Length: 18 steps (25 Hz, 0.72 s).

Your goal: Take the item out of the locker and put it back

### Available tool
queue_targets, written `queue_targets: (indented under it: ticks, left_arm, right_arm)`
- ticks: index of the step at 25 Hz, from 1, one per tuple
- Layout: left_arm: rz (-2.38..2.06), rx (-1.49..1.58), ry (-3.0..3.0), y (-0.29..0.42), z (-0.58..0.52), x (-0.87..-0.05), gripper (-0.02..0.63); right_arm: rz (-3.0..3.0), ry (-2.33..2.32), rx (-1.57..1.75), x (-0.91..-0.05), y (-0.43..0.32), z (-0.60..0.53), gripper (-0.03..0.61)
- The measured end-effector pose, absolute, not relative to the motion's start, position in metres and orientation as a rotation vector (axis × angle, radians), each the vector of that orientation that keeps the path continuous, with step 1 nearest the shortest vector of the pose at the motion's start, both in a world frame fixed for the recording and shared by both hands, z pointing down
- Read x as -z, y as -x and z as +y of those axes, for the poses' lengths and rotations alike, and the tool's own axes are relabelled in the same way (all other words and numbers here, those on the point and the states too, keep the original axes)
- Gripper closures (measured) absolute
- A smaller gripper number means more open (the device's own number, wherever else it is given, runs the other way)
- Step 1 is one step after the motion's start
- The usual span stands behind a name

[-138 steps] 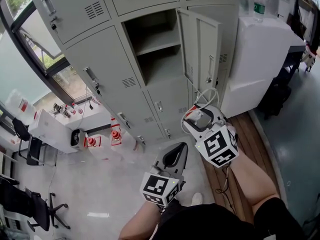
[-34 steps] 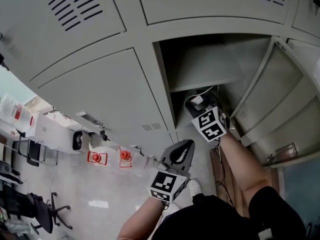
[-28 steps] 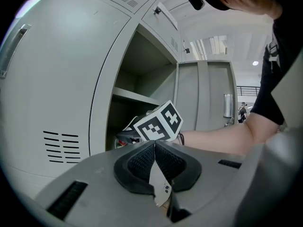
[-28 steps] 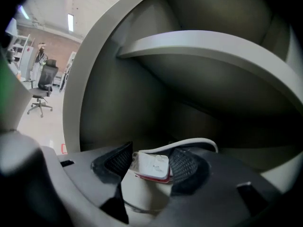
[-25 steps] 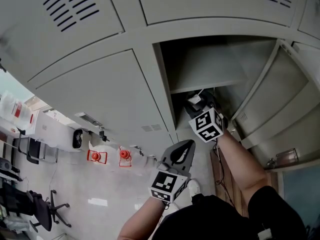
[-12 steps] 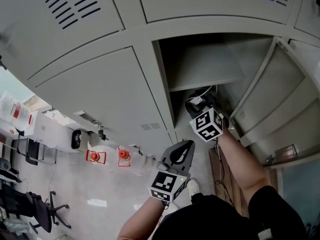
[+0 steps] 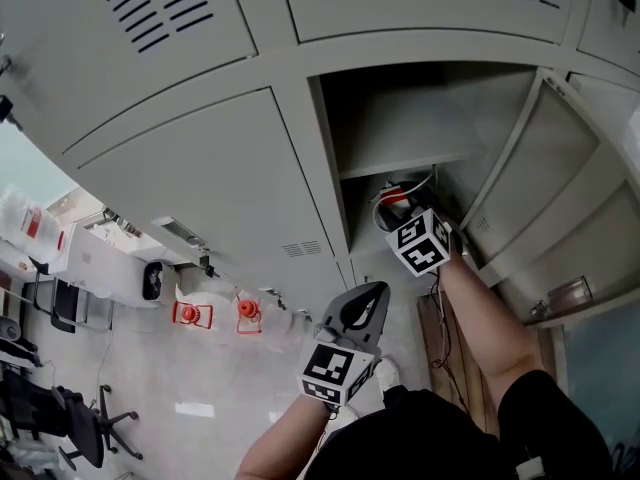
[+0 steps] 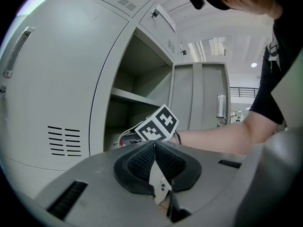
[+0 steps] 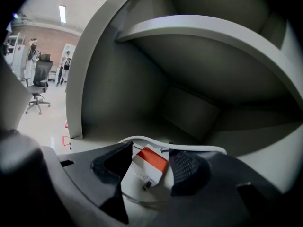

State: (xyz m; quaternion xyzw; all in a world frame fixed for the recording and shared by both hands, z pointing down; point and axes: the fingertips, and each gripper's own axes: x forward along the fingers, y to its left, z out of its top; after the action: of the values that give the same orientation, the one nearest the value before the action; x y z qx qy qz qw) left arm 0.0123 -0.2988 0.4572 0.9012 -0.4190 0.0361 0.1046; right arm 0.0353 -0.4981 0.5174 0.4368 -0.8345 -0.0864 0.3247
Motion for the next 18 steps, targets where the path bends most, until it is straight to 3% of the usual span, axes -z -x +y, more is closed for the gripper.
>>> queue_targets:
  ticks: [18]
  left_arm:
    - [-1.187, -0.102, -2.707, -0.009, -0.275, -0.450, 0.597]
  right_arm:
    - [-2.107, -1.214, 0.118, -0.525, -0.060, -0.471, 0.282]
